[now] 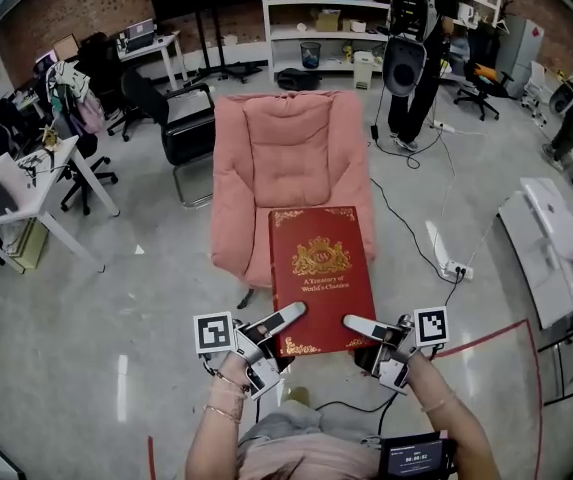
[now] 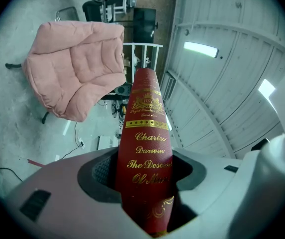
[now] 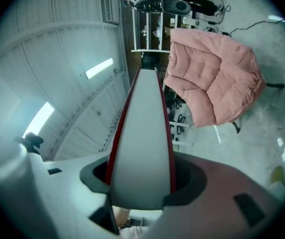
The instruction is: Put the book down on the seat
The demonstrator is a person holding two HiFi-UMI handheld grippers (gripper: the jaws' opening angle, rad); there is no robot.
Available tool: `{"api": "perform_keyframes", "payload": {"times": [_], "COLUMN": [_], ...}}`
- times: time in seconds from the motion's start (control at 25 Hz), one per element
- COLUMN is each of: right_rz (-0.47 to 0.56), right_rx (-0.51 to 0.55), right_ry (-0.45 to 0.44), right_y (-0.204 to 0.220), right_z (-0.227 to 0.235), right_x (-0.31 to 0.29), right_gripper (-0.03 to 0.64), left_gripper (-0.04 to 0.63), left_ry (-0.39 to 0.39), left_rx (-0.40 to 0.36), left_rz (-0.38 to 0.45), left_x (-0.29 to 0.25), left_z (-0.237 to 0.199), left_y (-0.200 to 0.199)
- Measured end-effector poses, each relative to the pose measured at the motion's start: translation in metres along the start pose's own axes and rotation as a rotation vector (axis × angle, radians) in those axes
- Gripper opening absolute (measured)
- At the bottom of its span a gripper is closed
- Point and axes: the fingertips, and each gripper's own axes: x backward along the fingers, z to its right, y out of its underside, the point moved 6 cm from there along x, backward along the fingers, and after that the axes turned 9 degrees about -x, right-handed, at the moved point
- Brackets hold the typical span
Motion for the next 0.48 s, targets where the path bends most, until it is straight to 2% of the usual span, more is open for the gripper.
{"api": "perform_keyframes", "payload": {"times": [0.16, 0.48], "right_rz": [0.03, 0.093], "right_rx": [0.006, -0.018], "right_ry": [0.003, 0.012], "right_y": [-0.009, -0.03], "right_z": [0.015, 0.012], "right_x": [-0.007, -0.017], "right_gripper": [0.258, 0.258], "left_gripper": [0.244, 0.244], "left_ry": [0.006, 0.011], "left_rx": [0.0, 0.028], "left_rz": [-0.026, -0.06], "left_x": [-0.003, -0.019], "left_z": [-0.018, -0.024], "left_y": [-0.013, -0.04]}}
